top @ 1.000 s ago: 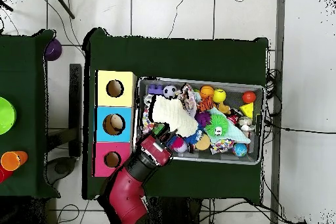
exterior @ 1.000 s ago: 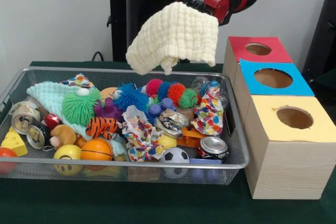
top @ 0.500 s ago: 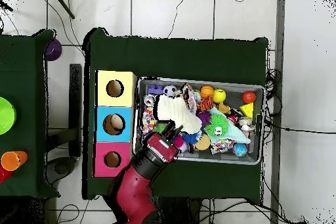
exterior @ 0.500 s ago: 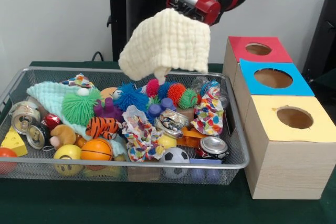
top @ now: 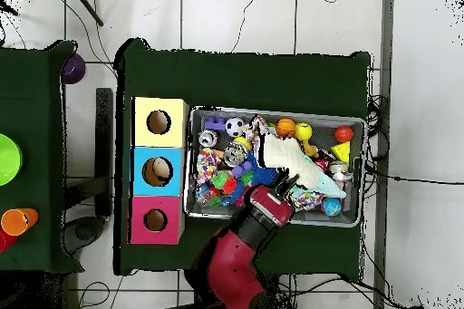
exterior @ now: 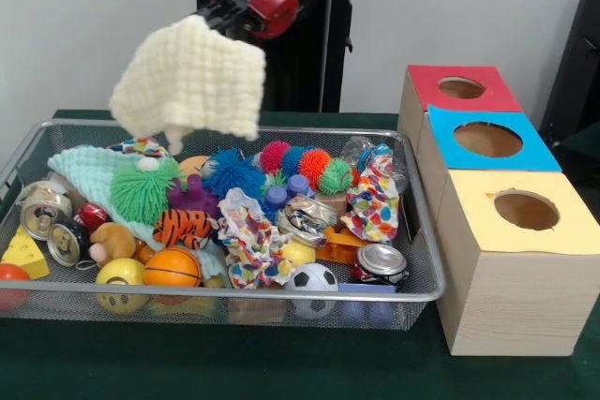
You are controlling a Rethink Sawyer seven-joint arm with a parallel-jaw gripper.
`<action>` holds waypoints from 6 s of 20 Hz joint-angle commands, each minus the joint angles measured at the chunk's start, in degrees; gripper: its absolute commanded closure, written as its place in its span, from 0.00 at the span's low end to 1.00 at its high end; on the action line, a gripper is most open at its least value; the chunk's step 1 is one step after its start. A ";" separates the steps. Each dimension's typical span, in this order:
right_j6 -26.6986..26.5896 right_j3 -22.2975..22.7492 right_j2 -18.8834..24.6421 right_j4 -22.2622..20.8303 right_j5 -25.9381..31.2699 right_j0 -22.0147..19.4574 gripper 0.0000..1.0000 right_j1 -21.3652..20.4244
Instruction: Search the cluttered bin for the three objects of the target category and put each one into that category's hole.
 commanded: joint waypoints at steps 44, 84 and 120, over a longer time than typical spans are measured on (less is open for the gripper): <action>14.96 -21.67 25.58 -63.83 29.53 -28.84 0.00 -27.39; 27.35 -22.73 63.09 -99.50 39.13 -54.31 0.00 -34.32; 22.76 -24.71 38.52 -76.03 41.68 -39.99 0.00 -21.63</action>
